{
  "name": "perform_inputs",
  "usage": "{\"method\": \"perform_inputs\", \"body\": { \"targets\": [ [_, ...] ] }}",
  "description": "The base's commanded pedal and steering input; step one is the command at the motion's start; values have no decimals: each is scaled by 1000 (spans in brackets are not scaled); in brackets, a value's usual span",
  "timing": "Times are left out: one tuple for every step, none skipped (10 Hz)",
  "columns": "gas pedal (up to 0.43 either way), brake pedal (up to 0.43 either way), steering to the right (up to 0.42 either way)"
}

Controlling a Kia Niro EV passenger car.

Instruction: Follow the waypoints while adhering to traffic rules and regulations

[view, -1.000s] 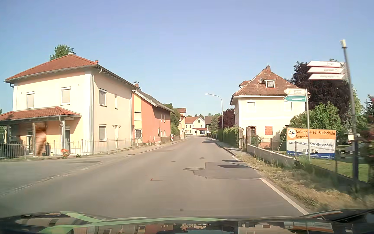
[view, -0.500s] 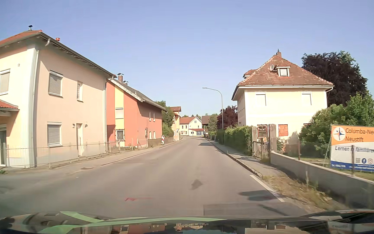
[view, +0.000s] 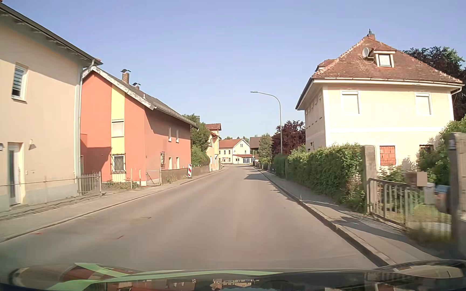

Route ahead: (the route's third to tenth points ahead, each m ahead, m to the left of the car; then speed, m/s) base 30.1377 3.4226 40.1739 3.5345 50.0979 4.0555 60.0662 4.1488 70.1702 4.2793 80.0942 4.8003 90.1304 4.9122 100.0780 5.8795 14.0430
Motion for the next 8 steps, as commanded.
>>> {"method": "perform_inputs", "body": {
  "targets": [
    [28,0,-5],
    [28,0,-6],
    [28,0,-10],
    [28,0,-11],
    [28,0,-11],
    [28,0,-11],
    [28,0,-11],
    [28,0,-11]
  ]
}}
